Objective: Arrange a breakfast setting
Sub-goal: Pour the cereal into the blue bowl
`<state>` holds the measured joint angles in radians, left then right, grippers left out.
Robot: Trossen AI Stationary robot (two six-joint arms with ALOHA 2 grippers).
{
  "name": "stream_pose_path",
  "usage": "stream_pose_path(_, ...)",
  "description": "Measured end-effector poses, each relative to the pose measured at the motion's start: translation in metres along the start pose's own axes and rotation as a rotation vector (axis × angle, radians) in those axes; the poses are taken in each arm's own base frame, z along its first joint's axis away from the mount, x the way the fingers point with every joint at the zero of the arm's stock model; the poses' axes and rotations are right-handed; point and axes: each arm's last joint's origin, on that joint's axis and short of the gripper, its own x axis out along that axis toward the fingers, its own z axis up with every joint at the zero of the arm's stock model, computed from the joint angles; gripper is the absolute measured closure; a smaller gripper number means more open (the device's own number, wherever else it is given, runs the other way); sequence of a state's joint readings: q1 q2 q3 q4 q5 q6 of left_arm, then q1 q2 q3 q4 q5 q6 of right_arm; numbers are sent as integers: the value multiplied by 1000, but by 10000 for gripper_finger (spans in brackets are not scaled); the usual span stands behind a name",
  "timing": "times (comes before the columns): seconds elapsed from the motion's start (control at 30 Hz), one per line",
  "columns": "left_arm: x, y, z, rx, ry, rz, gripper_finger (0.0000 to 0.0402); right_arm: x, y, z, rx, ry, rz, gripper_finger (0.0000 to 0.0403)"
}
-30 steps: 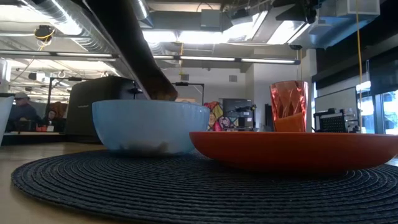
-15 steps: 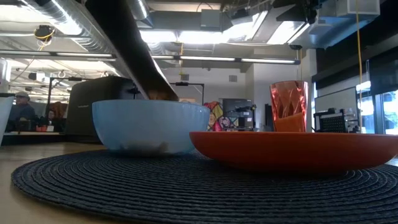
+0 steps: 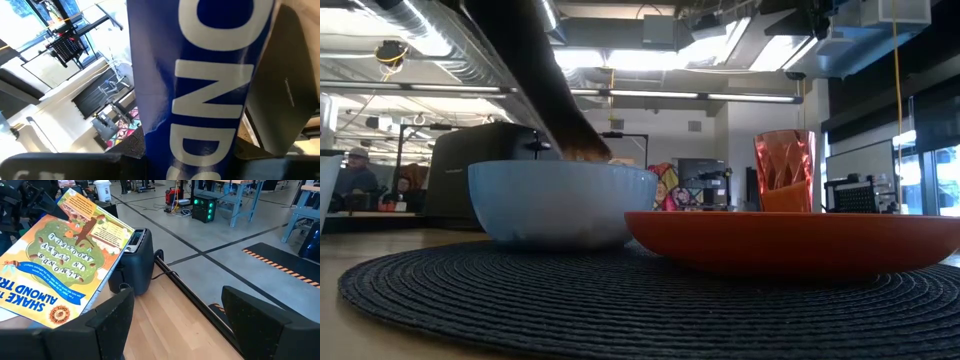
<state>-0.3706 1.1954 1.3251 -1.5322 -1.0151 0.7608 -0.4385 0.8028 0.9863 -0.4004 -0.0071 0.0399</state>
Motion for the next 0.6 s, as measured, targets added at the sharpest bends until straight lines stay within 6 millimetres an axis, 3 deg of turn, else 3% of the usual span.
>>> stream_pose_path(0.37,-1,-3,-5,-20,-12,-38,289,0,0,0,0,0,0,114)
stream_pose_path(0.6,-6,-7,-18,-108,-61,-51,289,0,0,0,0,0,-1,114)
